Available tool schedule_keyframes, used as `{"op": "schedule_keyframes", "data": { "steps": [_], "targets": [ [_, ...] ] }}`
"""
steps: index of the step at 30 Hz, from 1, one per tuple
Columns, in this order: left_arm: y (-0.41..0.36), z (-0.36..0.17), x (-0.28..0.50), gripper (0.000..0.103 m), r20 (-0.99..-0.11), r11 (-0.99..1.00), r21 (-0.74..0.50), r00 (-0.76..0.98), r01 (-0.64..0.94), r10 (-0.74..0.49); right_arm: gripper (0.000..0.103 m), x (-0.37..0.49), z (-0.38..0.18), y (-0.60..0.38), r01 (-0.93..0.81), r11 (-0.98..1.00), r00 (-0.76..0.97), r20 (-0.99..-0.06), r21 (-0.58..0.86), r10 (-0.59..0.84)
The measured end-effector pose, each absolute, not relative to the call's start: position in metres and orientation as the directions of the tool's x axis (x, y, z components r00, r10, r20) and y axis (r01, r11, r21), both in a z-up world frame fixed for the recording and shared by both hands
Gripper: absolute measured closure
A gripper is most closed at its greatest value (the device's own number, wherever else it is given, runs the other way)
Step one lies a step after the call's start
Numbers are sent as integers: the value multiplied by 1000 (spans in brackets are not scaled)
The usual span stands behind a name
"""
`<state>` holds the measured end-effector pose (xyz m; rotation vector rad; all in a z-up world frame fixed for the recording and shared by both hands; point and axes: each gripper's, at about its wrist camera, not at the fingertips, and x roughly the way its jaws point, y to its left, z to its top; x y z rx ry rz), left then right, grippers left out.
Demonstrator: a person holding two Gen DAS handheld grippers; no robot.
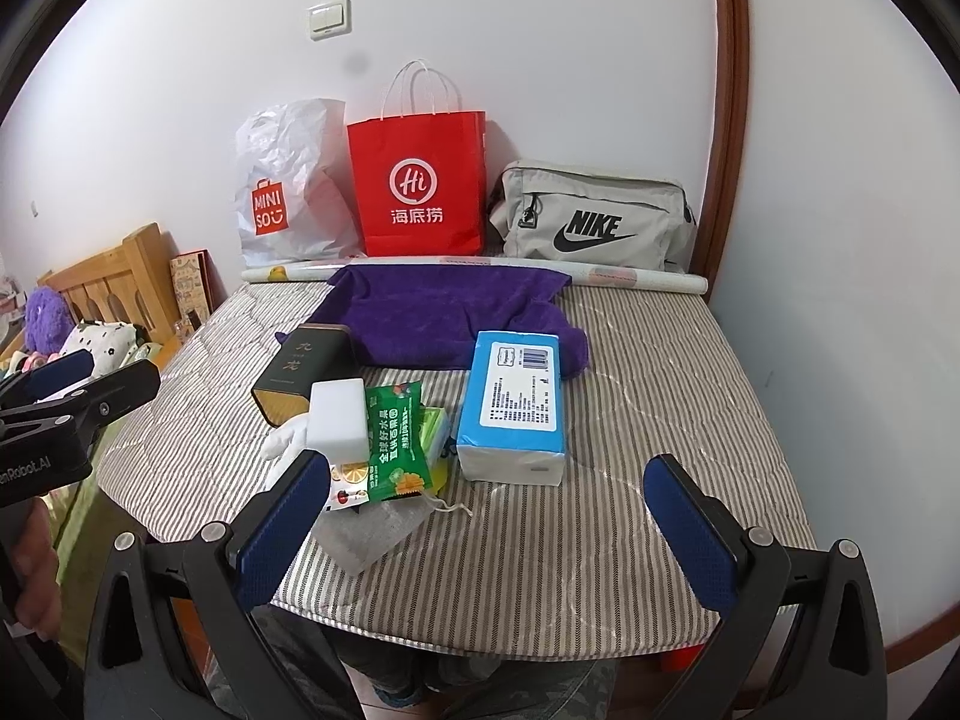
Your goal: Organize soft objects
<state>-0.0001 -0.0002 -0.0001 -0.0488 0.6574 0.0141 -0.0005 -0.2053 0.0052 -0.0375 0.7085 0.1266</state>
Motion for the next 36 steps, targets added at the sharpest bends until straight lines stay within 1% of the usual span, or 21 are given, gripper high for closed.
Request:
{"op": "schedule_keyframes", "data": {
  "steps": [28,32,34,36],
  "targets": [
    [-1,4,0,0,-598,1000,-21,801,-20,4,0,-2,4,-205,-140,990,759,-641,16,118],
    [3,-1,8,0,-611,999,-39,791,8,-30,0,3,0,-209,-138,990,748,-653,24,120],
    [6,-8,14,0,-631,999,-48,775,10,-38,0,8,-5,-210,-132,991,741,-661,29,119],
    [8,-20,22,0,-646,996,-84,761,13,-64,0,12,-10,-213,-132,991,734,-668,36,122]
  ]
}}
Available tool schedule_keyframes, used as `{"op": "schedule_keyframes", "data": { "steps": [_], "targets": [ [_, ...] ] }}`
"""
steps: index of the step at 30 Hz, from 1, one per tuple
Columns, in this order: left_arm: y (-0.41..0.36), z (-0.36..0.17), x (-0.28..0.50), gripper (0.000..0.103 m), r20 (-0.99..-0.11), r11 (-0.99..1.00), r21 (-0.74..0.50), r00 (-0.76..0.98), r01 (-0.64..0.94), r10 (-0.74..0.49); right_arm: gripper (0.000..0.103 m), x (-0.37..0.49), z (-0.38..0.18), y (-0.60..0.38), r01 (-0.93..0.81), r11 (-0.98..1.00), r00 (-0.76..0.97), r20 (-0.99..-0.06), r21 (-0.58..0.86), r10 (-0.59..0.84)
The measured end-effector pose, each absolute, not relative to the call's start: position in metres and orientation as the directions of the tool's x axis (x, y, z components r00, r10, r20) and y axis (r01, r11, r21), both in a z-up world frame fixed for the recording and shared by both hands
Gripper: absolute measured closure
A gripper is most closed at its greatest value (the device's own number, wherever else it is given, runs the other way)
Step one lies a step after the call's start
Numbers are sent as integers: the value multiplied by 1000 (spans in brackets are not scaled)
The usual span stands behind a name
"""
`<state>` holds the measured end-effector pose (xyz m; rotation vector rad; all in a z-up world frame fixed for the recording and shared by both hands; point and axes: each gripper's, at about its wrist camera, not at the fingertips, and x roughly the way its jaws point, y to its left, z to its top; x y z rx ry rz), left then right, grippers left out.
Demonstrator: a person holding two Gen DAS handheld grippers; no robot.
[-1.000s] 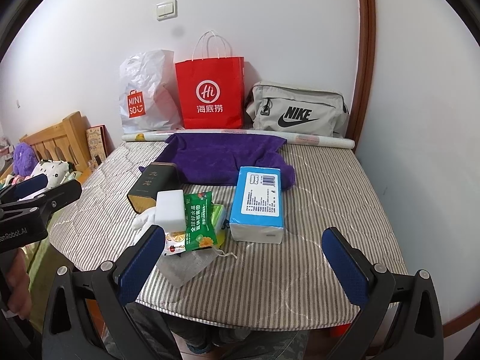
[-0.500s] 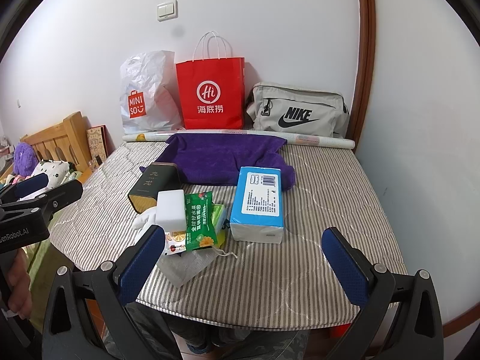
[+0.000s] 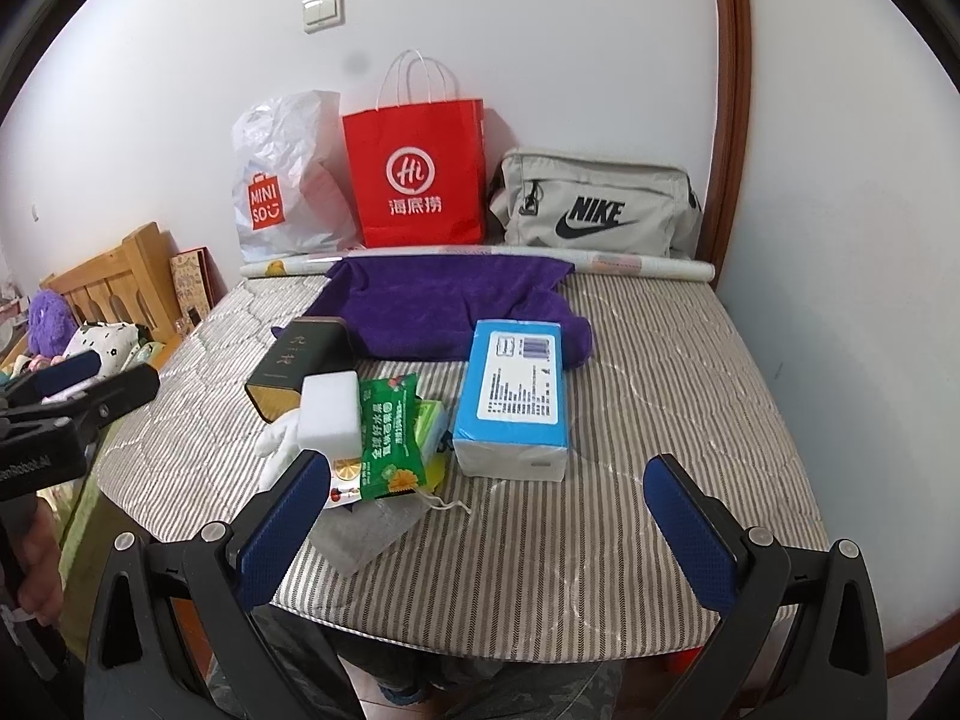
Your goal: Organize soft objects
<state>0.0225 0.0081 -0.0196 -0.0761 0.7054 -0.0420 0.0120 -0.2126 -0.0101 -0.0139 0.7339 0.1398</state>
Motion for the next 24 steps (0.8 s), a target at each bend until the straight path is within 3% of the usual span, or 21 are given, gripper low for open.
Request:
{"op": "schedule_keyframes", "data": {
  "steps": [5,8,13,16,24],
  "targets": [
    [0,-49,41,7,-661,980,-194,731,54,-171,0,22,-25,-217,-136,990,724,-679,37,124],
    [-10,-62,53,7,-681,988,-144,719,49,-135,0,28,-35,-218,-142,989,709,-692,45,134],
    [-26,-82,76,7,-787,990,-118,601,80,-142,0,41,-54,-220,-154,987,687,-713,44,139],
    [-34,-89,90,7,-803,986,-140,573,88,-165,0,48,-65,-224,-150,987,674,-726,50,139],
    [-52,-101,120,7,-826,999,-40,561,32,-51,0,67,-89,-237,-142,987,638,-756,70,145]
  ]
}}
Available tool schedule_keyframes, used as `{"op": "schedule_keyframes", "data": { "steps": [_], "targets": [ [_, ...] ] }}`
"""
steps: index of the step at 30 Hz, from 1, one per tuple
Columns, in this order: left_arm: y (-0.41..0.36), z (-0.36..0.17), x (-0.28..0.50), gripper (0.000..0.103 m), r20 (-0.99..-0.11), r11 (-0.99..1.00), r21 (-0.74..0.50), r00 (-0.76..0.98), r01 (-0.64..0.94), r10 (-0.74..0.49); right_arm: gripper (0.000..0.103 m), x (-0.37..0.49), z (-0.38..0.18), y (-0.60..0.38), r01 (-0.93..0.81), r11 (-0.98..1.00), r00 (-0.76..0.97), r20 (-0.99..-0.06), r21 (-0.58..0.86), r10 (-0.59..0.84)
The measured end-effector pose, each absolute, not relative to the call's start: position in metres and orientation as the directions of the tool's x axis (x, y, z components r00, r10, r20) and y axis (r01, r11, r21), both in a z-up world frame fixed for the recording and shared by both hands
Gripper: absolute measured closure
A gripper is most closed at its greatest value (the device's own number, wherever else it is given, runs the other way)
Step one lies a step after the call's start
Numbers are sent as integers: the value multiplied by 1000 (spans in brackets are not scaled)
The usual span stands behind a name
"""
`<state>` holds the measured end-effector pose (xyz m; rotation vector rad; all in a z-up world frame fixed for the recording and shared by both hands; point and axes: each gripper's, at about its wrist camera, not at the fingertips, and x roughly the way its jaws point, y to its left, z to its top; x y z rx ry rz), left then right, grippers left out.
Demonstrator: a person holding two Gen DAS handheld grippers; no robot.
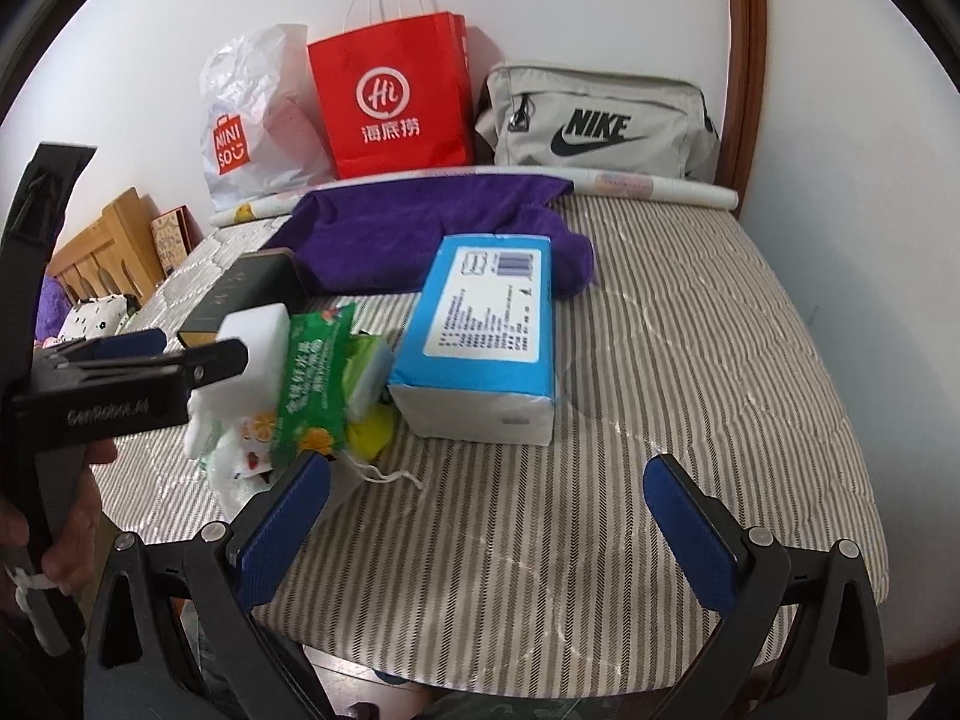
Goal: Organize soft objects
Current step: 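Grasp the white sponge with the left tool while the right tool grasps the green snack packet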
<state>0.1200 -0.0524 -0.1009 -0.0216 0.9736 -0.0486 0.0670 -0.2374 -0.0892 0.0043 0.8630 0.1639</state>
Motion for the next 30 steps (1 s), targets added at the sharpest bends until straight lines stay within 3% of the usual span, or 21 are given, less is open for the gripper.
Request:
{"op": "schedule_keyframes", "data": {
  "steps": [7,8,9,17,23,27,30],
  "targets": [
    [-59,-124,140,7,-852,1000,22,523,-5,21,0,78,-105,-238,-158,984,606,-778,87,166],
    [-57,-124,141,21,-846,1000,2,533,-2,2,0,79,-107,-238,-162,983,603,-779,88,169],
    [-53,-124,139,44,-843,999,-27,537,17,-32,0,81,-108,-237,-168,982,601,-780,89,174],
    [-31,-111,128,44,-817,988,-144,556,60,-153,1,88,-113,-213,-230,970,590,-782,73,199],
    [-9,-90,115,44,-789,988,-142,596,57,-147,3,98,-105,-186,-307,949,598,-761,76,254],
    [9,-86,113,44,-784,996,-90,616,19,-82,12,110,-108,-161,-358,932,576,-772,58,269],
    [29,-91,113,44,-789,994,-107,609,-11,-78,12,119,-112,-145,-376,926,574,-781,16,247]
  ]
}}
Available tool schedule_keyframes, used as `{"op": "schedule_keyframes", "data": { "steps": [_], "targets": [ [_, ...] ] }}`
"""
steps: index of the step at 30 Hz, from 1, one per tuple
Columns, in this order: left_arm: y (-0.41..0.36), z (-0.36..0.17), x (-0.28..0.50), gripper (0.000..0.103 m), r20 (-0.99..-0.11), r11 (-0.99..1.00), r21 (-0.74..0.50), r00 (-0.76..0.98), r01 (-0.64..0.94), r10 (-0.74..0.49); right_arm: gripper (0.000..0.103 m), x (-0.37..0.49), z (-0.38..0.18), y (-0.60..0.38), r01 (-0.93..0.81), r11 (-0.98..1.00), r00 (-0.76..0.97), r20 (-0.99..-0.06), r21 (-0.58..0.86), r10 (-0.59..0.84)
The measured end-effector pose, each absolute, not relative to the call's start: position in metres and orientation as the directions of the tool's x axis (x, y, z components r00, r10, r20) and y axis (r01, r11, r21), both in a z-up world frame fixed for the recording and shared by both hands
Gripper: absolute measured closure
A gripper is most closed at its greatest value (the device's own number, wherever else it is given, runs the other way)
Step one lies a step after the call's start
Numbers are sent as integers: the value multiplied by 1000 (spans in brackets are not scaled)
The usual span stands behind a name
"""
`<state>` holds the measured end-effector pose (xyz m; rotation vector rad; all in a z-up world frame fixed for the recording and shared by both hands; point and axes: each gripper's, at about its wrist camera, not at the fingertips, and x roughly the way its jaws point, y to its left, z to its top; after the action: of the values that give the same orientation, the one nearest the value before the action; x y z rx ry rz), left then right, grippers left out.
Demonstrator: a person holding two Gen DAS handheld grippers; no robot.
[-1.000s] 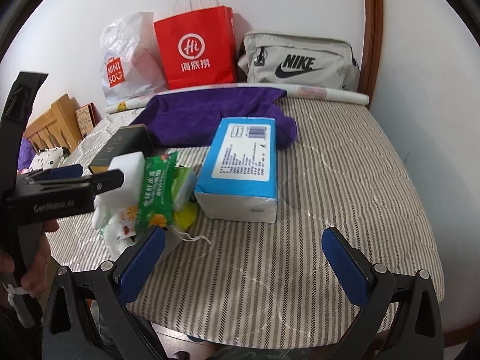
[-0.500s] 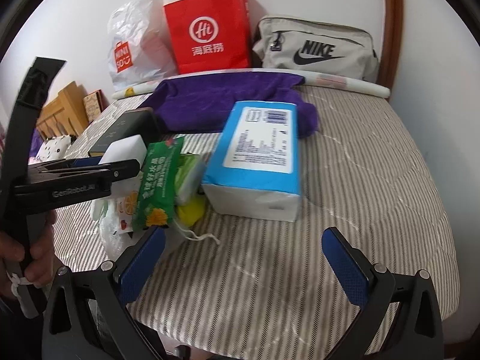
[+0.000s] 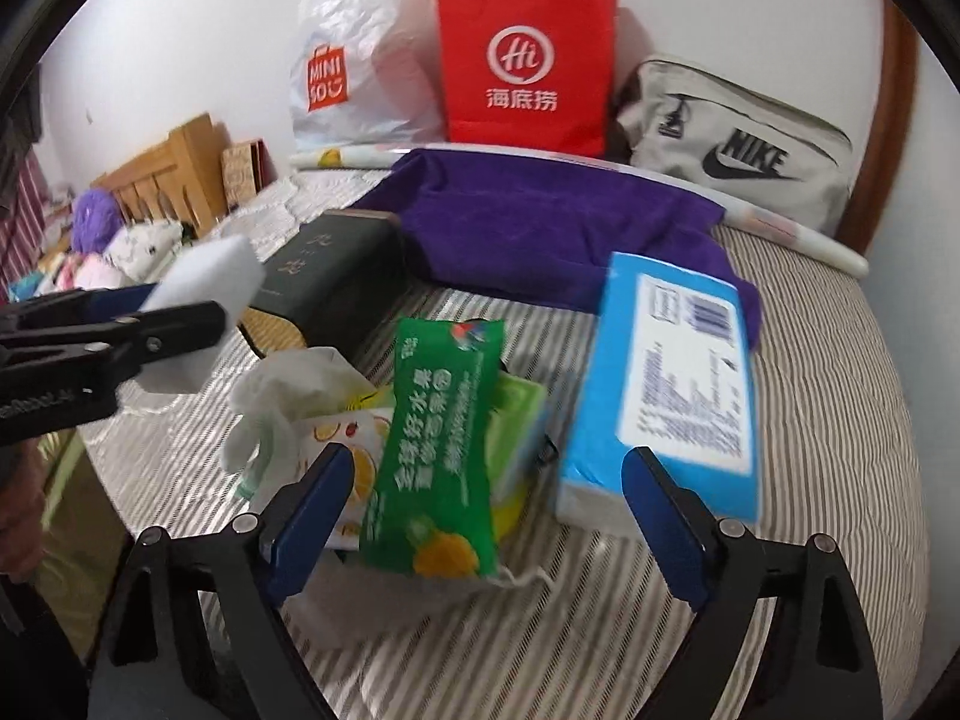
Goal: Organize soft objects
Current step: 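Grasp the white sponge with the left tool while the right tool grasps the green snack packet, then carry the sponge and packet onto the purple towel and open both tools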
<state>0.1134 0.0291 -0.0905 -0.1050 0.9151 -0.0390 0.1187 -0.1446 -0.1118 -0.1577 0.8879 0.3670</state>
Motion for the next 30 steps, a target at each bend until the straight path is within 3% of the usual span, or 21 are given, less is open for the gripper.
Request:
{"op": "schedule_keyframes", "data": {
  "steps": [4,7,9,11,13,18,30],
  "targets": [
    [54,-100,113,44,-795,988,-147,601,-54,-85,16,128,-118,-127,-391,920,572,-787,-15,230],
    [66,-104,113,43,-795,986,-156,601,-64,-87,25,136,-127,-117,-390,919,558,-808,-52,191],
    [74,-106,112,43,-793,984,-166,602,-70,-91,42,140,-133,-111,-393,917,547,-821,-76,166],
    [79,-110,111,43,-796,983,-168,598,-73,-91,47,141,-134,-110,-384,918,562,-814,-98,147],
    [84,-114,112,43,-798,982,-175,595,-76,-96,60,140,-129,-111,-364,926,583,-800,-100,143],
    [89,-122,110,43,-804,983,-171,586,-71,-98,63,140,-118,-123,-357,934,579,-790,-23,202],
    [84,-149,101,43,-833,994,-99,550,-43,-59,63,87,-91,-172,-324,946,635,-743,-8,211]
  ]
}}
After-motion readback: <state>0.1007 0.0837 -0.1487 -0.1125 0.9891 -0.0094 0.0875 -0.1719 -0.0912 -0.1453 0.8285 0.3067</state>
